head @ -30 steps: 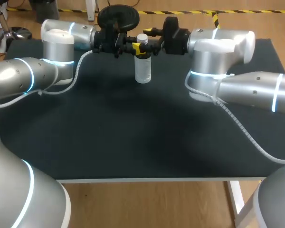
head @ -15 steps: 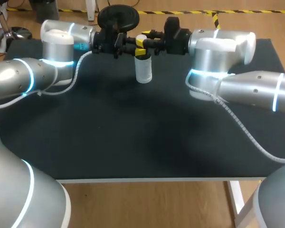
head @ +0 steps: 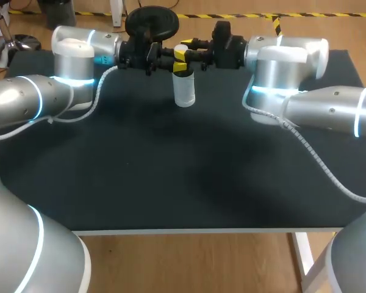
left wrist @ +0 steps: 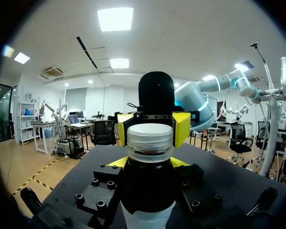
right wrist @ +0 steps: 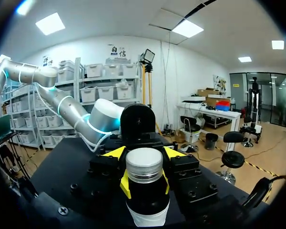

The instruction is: Unscrew the bottle cap

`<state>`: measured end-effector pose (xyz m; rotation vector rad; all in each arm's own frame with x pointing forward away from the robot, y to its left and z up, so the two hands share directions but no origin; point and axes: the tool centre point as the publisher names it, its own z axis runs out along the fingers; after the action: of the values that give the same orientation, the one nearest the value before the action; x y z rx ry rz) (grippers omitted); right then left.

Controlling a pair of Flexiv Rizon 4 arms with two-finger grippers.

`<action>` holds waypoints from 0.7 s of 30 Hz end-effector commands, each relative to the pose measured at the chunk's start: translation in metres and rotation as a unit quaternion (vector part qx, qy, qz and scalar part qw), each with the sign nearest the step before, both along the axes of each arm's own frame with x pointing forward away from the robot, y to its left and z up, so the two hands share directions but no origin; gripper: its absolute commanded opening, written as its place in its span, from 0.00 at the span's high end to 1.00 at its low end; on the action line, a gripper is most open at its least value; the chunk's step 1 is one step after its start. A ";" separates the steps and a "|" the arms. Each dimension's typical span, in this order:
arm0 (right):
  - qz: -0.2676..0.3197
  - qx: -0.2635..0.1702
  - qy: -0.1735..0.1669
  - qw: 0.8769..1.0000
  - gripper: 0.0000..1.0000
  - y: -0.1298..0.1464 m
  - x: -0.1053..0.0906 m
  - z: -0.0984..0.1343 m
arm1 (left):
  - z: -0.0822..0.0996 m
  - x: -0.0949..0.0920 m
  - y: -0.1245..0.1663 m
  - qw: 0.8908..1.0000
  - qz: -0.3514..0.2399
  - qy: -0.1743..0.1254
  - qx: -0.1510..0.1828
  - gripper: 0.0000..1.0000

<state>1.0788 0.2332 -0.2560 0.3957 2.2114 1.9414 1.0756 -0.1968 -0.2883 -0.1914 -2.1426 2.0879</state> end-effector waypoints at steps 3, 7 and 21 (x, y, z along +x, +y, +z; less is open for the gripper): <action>0.128 -0.001 0.005 0.992 1.00 -0.014 0.016 -0.005 | -0.001 0.007 -0.003 1.000 -0.002 0.001 0.000 1.00; 0.195 -0.011 0.009 0.981 1.00 -0.021 0.021 -0.004 | -0.001 0.007 -0.003 1.000 -0.002 0.001 0.000 1.00; 0.418 -0.018 0.028 0.908 1.00 -0.010 0.020 -0.002 | -0.001 0.007 -0.003 1.000 -0.002 0.001 0.000 1.00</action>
<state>1.0844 0.2222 -0.2544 -0.1013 2.5081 2.0441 1.0817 -0.2014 -0.2869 -0.1829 -2.1494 2.0853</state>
